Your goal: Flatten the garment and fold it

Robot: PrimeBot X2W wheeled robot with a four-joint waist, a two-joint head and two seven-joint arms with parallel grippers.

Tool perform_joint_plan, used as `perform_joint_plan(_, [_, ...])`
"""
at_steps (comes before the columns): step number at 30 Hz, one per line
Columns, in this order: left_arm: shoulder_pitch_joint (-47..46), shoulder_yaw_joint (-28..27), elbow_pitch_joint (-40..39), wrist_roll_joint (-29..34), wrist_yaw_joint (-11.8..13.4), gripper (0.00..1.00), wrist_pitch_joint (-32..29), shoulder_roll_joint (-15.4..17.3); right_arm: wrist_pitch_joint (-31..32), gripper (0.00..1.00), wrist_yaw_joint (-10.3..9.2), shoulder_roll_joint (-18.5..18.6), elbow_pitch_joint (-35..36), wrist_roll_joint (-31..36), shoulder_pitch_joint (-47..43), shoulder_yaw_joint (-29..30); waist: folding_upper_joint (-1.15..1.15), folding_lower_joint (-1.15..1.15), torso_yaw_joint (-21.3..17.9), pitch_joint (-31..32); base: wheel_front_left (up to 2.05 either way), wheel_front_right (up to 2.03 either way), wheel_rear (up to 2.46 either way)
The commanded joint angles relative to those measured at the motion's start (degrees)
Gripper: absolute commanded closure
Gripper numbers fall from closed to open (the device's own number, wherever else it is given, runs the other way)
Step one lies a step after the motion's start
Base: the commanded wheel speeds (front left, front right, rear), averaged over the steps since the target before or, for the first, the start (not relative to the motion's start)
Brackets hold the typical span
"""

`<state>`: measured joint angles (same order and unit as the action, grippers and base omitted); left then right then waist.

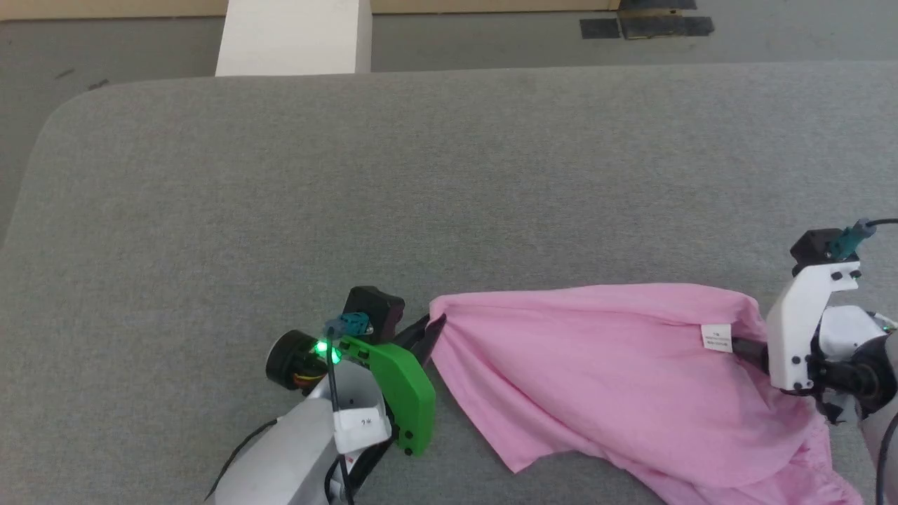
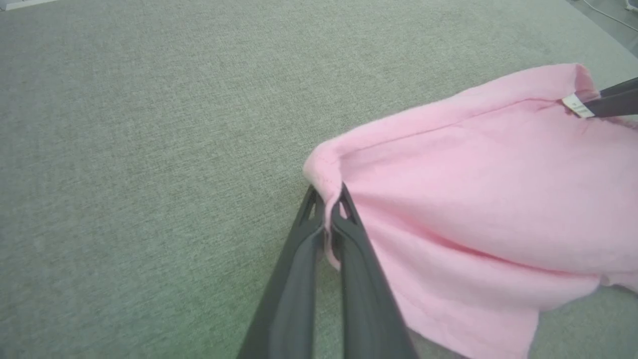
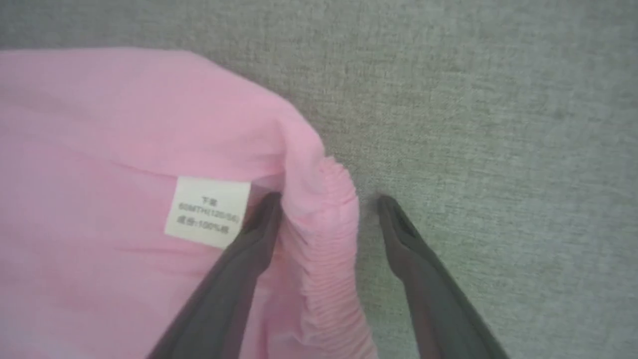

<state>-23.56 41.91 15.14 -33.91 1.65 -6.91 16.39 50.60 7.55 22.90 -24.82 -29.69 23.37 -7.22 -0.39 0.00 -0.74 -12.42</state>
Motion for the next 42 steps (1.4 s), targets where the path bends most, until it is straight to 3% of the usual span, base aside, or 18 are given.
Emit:
perform_joint_plan(1, [-0.3, 0.0, -0.3, 0.1, 0.3, 1.00, 0.2, 0.5, 2.0, 0.00, -0.06, 0.0, -2.5, -0.7, 0.4, -1.0, 0.39, 0.00, 1.4, -1.3, 0.00, 0.00, 0.00])
perform_joint_plan(2, [-0.3, 0.0, -0.3, 0.1, 0.3, 1.00, 0.3, 0.5, 2.9, 0.00, -0.06, 0.0, -3.7, -1.0, 0.5, -1.3, 0.39, 0.00, 1.5, -1.5, 0.00, 0.00, 0.00])
perform_joint_plan(3, [-0.2, 0.0, -0.3, 0.0, 0.3, 1.00, 0.3, 0.5, 4.0, 0.17, -0.06, -0.1, -5.1, -1.2, 0.5, -1.9, 0.39, 0.00, 1.6, -1.5, 0.00, 0.00, 0.00])
perform_joint_plan(4, [-0.1, 0.1, -0.3, -0.1, 0.3, 1.00, 0.3, 0.5, 4.6, 0.53, -0.06, -0.2, -6.0, -1.5, 0.5, -2.4, 0.39, 0.00, 1.7, -1.6, 0.00, 0.00, 0.00])
perform_joint_plan(5, [-0.1, 0.1, -0.2, -0.1, 0.3, 1.00, 0.3, 0.5, 5.0, 0.80, -0.06, -0.4, -6.8, -2.0, 0.5, -2.9, 0.39, 0.00, 1.8, -1.6, 0.00, 0.00, 0.00])
perform_joint_plan(6, [0.0, 0.1, -0.2, -0.2, 0.3, 1.00, 0.4, 0.5, 5.3, 1.00, -0.06, -0.4, -7.4, -2.3, 0.5, -3.3, 0.39, 0.00, 1.8, -1.5, 0.00, 0.00, 0.00])
perform_joint_plan(10, [0.4, 0.0, 0.1, -0.6, 0.3, 1.00, 0.8, 0.6, 4.0, 1.00, -0.06, -0.7, -7.8, -4.1, 1.1, -4.8, 0.39, 0.00, 1.5, -0.8, 0.00, 0.00, 0.00])
perform_joint_plan(16, [0.5, -1.7, -0.6, -0.8, 1.2, 1.00, 3.2, 1.8, -4.0, 1.00, -0.06, 0.3, -2.8, -5.7, 3.6, -7.1, 0.39, 0.00, 0.3, 2.2, 0.00, 0.00, 0.00])
perform_joint_plan(24, [-3.6, -7.1, -2.8, -1.6, 2.9, 1.00, 4.7, 5.6, -11.6, 1.00, -0.06, 1.2, 4.7, -5.4, 6.8, -7.7, 0.39, 0.00, -0.7, 8.3, 0.00, 0.00, 0.00])
perform_joint_plan(32, [-18.1, -12.3, 3.5, -2.8, 1.1, 1.00, 2.7, 7.6, -16.0, 1.00, -0.06, -1.8, 4.7, -2.5, 15.7, -4.9, 0.39, 0.00, -1.2, 8.5, 0.00, 0.00, 0.00])
perform_joint_plan(37, [-31.4, -14.2, 12.2, -1.8, -0.4, 1.00, 3.3, 7.4, -20.1, 1.00, -0.06, -4.6, 1.6, 0.9, 26.7, -3.7, 0.39, 0.00, -2.0, 3.2, 0.00, 0.00, 0.00])
perform_joint_plan(42, [-45.2, -16.2, 19.0, 0.3, -0.2, 1.00, 6.7, 7.1, -25.7, 1.00, -0.06, -7.0, -2.2, 4.2, 39.2, -2.2, 0.39, 0.00, -2.6, -4.4, 0.00, 0.00, 0.00])
